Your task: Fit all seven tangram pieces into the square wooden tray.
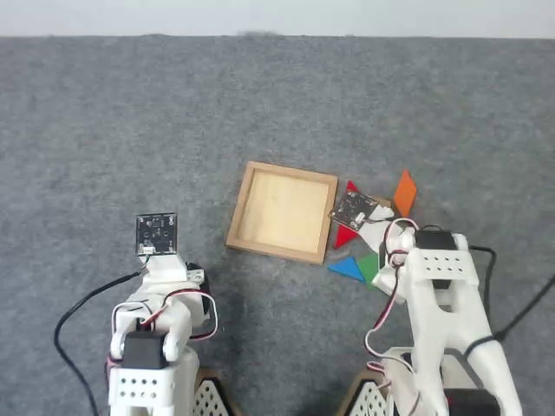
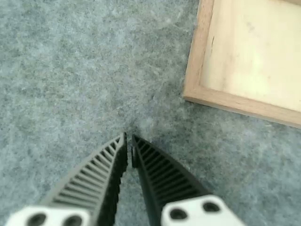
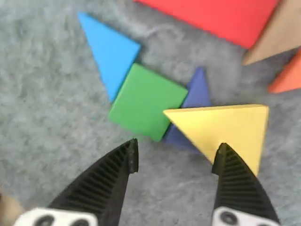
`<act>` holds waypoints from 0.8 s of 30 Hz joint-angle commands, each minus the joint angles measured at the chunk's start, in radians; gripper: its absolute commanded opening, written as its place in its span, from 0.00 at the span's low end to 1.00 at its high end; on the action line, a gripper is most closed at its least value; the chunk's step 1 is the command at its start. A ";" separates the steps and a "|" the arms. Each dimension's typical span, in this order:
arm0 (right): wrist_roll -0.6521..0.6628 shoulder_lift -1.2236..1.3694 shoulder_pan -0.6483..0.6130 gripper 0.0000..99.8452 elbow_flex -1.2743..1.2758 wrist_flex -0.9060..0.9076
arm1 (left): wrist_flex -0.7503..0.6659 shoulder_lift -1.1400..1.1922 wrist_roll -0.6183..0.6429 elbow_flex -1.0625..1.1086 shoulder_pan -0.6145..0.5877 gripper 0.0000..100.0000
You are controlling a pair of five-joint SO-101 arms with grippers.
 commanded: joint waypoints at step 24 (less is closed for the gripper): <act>0.201 0.527 0.147 0.25 -0.341 -0.140 | 0.005 -0.020 -0.015 -0.013 -0.006 0.01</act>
